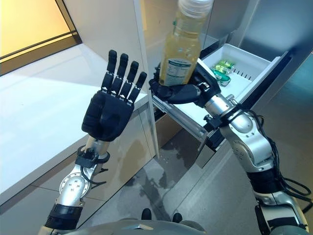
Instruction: Put drinks into fridge and close the fridge
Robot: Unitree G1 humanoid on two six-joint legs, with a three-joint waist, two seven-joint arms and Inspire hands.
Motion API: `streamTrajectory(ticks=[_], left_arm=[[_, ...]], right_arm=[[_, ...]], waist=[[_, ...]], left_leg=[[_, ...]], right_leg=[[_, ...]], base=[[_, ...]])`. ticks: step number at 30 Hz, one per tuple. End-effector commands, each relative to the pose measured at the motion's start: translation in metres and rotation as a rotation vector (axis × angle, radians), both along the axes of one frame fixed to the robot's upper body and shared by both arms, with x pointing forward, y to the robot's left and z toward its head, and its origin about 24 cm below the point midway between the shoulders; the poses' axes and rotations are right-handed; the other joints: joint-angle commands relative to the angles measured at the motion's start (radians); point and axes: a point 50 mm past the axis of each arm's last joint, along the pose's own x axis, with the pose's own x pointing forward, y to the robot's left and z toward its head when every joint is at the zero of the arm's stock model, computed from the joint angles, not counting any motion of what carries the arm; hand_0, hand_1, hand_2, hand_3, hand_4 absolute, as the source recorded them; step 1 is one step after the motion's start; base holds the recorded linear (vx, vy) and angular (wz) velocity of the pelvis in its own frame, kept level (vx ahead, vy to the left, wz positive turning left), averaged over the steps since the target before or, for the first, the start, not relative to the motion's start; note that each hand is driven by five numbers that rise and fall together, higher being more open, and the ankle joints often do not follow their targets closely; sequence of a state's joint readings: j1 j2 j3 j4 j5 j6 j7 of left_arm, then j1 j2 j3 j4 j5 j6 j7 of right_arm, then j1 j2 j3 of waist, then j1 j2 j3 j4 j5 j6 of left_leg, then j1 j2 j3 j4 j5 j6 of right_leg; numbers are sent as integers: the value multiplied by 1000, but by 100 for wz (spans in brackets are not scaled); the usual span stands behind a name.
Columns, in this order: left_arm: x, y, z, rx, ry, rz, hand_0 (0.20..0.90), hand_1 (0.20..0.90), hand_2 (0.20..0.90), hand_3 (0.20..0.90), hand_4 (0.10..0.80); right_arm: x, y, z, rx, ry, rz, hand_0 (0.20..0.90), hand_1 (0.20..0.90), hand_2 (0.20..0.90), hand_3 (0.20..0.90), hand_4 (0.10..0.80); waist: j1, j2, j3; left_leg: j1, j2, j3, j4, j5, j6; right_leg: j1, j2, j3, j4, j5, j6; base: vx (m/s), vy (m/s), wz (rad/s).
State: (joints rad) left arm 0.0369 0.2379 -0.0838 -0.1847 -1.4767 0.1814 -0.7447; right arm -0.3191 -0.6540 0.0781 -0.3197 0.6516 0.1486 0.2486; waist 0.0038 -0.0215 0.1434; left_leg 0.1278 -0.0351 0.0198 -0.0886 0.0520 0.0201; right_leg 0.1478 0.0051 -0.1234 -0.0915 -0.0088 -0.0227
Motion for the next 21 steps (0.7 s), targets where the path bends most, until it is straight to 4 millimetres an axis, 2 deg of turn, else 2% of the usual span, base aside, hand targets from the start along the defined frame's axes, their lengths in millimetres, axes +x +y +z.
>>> streamTrajectory(ticks=[1,3,4,5,6,9,10,11,13,17,19,21], left_arm=[[-2,1,-35,1,143,-18,900,900,900,900,800],[-8,2,-57,77,228,-5,900,900,900,900,800],[-19,2,-84,143,320,-15,900,900,900,900,800],[-23,3,-92,173,348,-15,900,900,900,900,800],[-34,8,-114,256,419,-8,900,900,900,900,800],[-54,28,-154,500,613,72,900,900,900,900,800],[-57,31,-159,527,641,83,900,900,900,900,800],[-62,41,-172,679,709,146,900,900,900,900,800],[-66,52,-182,900,747,188,900,900,900,900,800],[-78,64,-202,1111,884,227,900,900,900,900,800],[-84,68,-208,1157,922,239,900,900,900,900,800],[-100,78,-221,1255,1013,284,900,900,900,900,800]], right_arm=[[-22,-26,62,157,-326,-23,300,300,300,200,100],[-23,-35,57,139,-320,-71,300,300,300,200,100],[-23,-44,52,117,-308,-112,300,300,300,200,100],[-22,-47,50,110,-304,-124,300,300,300,200,100],[-22,-53,47,82,-302,-157,300,300,300,200,100],[-17,-66,47,2,-293,-232,300,300,300,200,100],[-16,-67,48,-13,-292,-244,300,300,300,200,100],[-11,-72,51,-59,-287,-274,300,300,300,200,100],[-7,-78,55,-106,-271,-293,300,300,300,200,100],[5,-87,65,-234,-235,-310,300,300,300,200,100],[9,-87,67,-262,-227,-310,300,300,300,200,100],[18,-90,74,-308,-212,-317,300,300,300,200,100]], waist=[[-24,-22,-108],[-27,-24,-106],[-29,-26,-104],[-29,-27,-103],[-31,-28,-102],[-40,-28,-100],[-40,-28,-99],[-42,-30,-99],[-44,-33,-101],[-33,-45,-100],[-30,-49,-99],[-11,-63,-92]], left_leg=[[25,-7,-14,1,-124,-10],[24,-6,-9,1,-124,-9],[23,-5,-4,1,-123,-8],[22,-4,-1,1,-124,-8],[21,-3,5,1,-124,-7],[27,0,21,1,-131,-8],[27,0,23,1,-130,-8],[26,1,29,1,-129,-8],[23,0,35,1,-126,-9],[16,0,42,2,-118,-12],[13,0,42,4,-115,-13],[7,0,42,6,-113,-14]], right_leg=[[-24,-24,38,12,21,83],[-26,-24,41,12,22,84],[-28,-23,43,11,24,85],[-29,-23,44,11,24,86],[-32,-23,46,10,26,89],[-30,-19,50,9,23,95],[-31,-19,51,9,24,96],[-32,-17,53,7,26,98],[-36,-15,55,6,28,101],[-44,-12,58,4,35,106],[-47,-10,59,4,37,106],[-51,-10,53,4,38,109]], base=[[-17,-7,-8],[-24,-25,-7],[-31,-36,-4],[-42,-47,-9],[-31,-38,-18],[24,-22,-20],[23,-19,-6],[34,-20,-7],[57,-21,-15],[91,-25,-8],[91,-22,-4],[116,-47,-7]])
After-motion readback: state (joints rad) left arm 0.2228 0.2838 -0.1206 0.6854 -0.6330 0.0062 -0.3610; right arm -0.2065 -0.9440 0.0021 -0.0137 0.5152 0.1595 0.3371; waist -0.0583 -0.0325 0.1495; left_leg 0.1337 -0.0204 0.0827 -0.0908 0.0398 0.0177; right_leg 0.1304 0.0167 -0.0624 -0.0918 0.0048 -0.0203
